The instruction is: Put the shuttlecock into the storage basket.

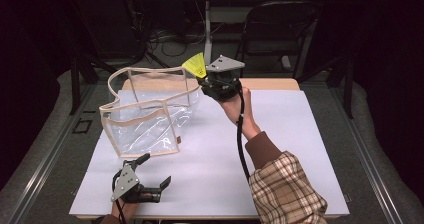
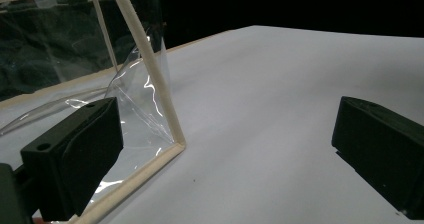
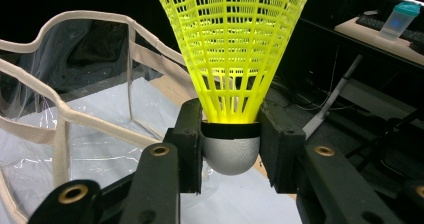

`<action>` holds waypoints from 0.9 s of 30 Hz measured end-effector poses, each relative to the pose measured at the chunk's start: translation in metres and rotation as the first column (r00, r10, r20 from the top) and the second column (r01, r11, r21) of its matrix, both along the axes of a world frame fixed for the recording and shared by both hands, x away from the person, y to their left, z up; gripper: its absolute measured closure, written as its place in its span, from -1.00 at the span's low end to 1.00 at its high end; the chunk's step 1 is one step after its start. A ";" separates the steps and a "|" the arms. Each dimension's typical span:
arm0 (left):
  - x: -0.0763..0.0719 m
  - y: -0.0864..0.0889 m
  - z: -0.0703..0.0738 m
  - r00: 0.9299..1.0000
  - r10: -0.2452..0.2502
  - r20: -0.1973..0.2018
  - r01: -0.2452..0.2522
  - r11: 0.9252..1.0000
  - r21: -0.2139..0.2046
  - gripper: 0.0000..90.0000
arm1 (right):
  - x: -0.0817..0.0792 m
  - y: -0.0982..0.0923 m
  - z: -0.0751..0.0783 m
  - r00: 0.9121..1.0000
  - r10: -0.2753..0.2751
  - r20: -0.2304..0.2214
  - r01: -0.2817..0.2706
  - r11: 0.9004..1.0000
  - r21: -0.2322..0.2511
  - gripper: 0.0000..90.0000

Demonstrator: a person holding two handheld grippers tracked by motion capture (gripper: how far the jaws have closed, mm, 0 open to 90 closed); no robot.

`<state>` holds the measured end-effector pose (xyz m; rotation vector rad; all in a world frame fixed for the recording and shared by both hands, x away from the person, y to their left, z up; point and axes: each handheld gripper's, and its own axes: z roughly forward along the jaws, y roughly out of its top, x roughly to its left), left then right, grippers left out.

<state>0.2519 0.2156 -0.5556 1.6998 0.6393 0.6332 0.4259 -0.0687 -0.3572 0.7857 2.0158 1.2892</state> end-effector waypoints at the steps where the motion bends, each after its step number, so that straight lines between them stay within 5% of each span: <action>1: 0.000 0.000 0.000 1.000 -0.001 0.002 0.001 1.000 -0.001 -1.00 | 0.000 0.000 0.000 1.000 -0.001 0.001 0.001 1.000 -0.003 0.44; 27: 0.001 0.001 0.000 1.000 0.001 -0.001 -0.001 1.000 -0.010 -1.00 | 0.004 0.030 0.011 0.998 0.056 -0.001 -0.056 0.998 -0.021 0.44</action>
